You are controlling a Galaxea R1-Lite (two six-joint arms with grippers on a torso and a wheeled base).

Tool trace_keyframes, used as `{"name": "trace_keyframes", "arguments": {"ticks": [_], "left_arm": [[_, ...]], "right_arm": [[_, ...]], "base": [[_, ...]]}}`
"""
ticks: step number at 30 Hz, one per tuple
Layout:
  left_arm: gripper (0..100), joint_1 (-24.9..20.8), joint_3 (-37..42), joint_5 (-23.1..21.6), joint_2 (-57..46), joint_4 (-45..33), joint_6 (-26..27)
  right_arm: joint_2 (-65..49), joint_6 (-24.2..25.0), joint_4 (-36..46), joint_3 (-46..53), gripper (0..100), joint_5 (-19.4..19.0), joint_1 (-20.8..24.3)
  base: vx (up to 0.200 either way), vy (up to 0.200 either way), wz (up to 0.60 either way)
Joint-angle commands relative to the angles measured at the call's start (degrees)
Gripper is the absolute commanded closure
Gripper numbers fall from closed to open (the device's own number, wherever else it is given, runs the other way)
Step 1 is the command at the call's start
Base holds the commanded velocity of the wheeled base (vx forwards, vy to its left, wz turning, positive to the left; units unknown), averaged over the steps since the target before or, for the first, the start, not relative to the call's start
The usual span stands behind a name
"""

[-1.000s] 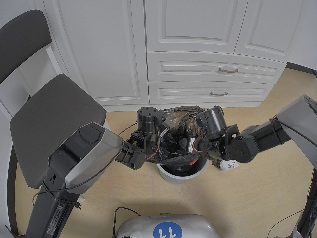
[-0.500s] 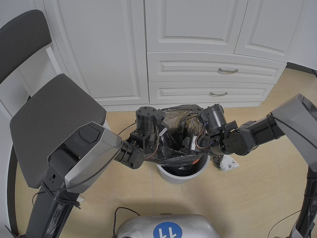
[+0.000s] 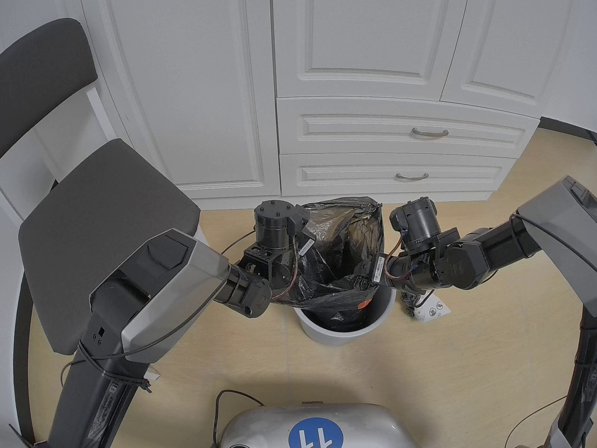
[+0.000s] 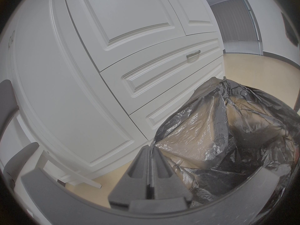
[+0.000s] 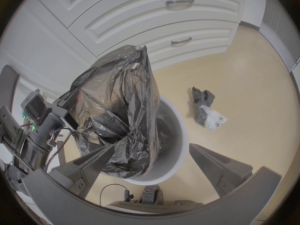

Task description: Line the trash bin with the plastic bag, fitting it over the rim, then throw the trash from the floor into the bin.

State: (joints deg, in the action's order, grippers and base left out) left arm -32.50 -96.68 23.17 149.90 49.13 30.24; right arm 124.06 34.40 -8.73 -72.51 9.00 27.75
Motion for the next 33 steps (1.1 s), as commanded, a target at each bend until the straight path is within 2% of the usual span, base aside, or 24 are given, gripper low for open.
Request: {"name": "trace_keyframes", "arguments": {"ticks": [1, 2, 7, 13, 17, 18, 19, 24, 27, 33], "left_arm": [[100, -0.02, 0.00, 0.03, -0.04, 0.09, -0.10], [100, -0.02, -0.08, 0.03, 0.13, 0.09, -0.10], [100, -0.02, -0.08, 0.03, 0.40, 0.09, -0.27], [100, 0.68, -2.11, 0.03, 1.54, -0.52, -0.27], [100, 1.12, -3.78, 0.03, 2.51, -1.05, -0.27], [100, 1.12, -3.78, 0.03, 2.51, -1.05, -0.27], [100, 1.12, -3.60, 0.03, 2.51, -1.58, -0.27], [100, 0.60, -2.54, 0.03, 1.45, -2.81, -0.80], [100, -0.63, 2.73, 0.03, -2.77, -5.89, -1.86], [100, -1.60, 13.80, 0.03, -9.71, -8.52, -3.79]], "right_arm": [[3.55, 1.02, -0.15, -1.58, 0, -3.46, -1.55], [4.26, 1.98, -0.24, -1.67, 100, -5.74, -1.64], [6.45, 2.25, -3.58, -1.58, 100, -5.83, -1.73], [2.94, 0.93, -2.35, 0.53, 100, -5.74, -2.78], [0.30, -6.19, 1.52, 2.81, 100, -6.27, -5.51], [0.30, -6.19, 1.52, 2.81, 100, -6.27, -5.51], [-0.31, -8.74, 2.66, 3.87, 100, -6.45, -7.00], [-0.40, -14.36, 3.19, 5.54, 100, -6.62, -10.08], [-0.05, -17.61, 3.19, 6.50, 100, -7.85, -11.84], [1.18, -17.97, 2.66, 5.71, 100, -8.21, -13.42]], "base": [[0.000, 0.000, 0.00], [0.000, 0.000, 0.00], [0.000, 0.000, 0.00], [0.000, 0.000, 0.00], [0.000, 0.000, 0.00], [0.000, 0.000, 0.00], [0.000, 0.000, 0.00], [0.000, 0.000, 0.00], [0.000, 0.000, 0.00], [0.000, 0.000, 0.00]]}}
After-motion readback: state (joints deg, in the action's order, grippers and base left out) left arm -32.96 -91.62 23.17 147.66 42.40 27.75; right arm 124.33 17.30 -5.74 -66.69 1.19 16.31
